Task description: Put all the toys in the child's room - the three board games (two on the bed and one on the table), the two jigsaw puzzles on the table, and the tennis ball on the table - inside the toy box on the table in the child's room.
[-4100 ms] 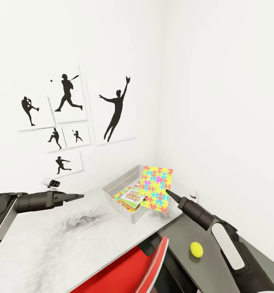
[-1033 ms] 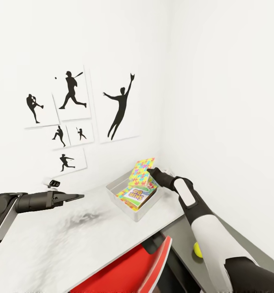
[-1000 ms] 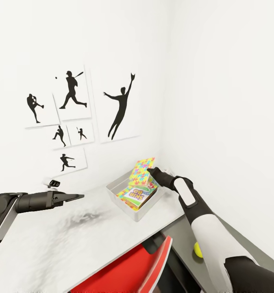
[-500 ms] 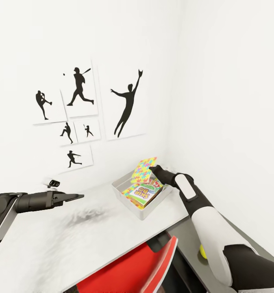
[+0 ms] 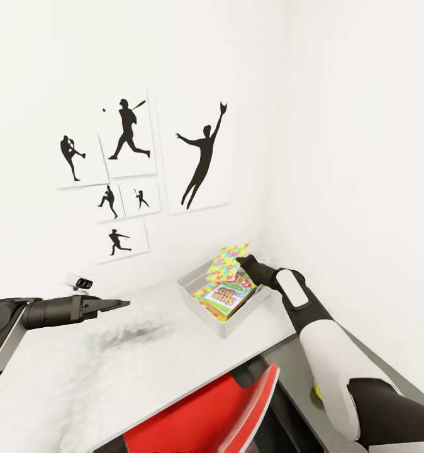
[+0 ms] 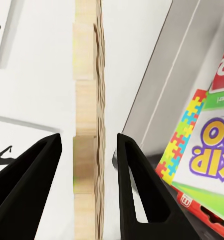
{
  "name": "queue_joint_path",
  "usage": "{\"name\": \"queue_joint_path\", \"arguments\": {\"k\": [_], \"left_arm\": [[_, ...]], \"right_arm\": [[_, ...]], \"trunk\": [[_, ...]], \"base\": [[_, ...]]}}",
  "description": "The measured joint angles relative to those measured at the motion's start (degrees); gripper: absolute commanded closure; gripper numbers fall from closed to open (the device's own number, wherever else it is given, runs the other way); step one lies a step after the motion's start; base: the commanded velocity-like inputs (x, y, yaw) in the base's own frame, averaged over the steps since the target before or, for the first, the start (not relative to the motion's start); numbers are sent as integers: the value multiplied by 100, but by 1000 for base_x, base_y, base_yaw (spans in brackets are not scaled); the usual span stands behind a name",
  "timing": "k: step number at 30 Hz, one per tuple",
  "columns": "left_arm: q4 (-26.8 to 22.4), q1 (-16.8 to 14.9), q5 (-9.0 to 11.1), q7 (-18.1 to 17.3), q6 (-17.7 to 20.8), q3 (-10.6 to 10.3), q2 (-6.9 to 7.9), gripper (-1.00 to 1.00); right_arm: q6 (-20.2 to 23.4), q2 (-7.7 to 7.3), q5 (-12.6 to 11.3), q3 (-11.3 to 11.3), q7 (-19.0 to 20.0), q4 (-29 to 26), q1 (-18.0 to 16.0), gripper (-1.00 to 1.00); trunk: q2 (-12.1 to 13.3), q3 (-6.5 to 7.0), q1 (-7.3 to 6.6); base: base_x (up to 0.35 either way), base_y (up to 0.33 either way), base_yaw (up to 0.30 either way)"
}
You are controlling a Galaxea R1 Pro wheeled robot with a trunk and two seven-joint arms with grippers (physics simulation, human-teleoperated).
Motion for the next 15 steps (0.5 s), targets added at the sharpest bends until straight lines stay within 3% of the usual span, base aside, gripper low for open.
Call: {"name": "queue_joint_path", "arguments": {"k": [15], "left_arm": [[0, 0, 0, 0, 0, 0, 0, -100]], "right_arm": [[-4, 53, 10, 32, -8, -16, 0, 100]], "trunk": [[0, -96, 0]], "base": [[0, 0, 0]]}}
